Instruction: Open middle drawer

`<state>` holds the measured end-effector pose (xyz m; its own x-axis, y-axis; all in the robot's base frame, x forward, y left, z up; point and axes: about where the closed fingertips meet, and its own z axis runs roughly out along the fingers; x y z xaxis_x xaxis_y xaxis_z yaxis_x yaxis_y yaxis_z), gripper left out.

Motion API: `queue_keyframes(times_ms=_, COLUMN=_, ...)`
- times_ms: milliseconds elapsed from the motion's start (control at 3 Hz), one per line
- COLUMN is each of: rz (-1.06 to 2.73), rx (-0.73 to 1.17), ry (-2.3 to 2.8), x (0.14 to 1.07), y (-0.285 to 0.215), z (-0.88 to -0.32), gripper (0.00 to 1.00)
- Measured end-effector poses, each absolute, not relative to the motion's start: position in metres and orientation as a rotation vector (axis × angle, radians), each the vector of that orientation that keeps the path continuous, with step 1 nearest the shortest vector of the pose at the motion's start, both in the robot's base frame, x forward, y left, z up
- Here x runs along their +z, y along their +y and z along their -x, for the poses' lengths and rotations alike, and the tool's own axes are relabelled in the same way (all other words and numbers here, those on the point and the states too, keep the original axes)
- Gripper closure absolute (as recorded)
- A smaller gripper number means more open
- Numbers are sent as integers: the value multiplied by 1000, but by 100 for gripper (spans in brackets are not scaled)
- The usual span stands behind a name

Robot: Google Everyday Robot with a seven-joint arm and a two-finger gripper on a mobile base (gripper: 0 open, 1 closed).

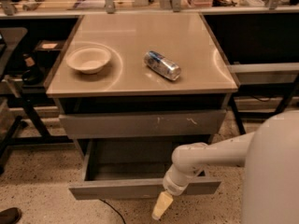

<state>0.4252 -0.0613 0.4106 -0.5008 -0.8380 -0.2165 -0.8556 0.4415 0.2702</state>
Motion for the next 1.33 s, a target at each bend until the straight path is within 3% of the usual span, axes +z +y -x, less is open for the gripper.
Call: queue_keyframes(times_ms=1333, rz=1454, rx=554, ry=2717, x=421, y=-85, z=-381, gripper=0)
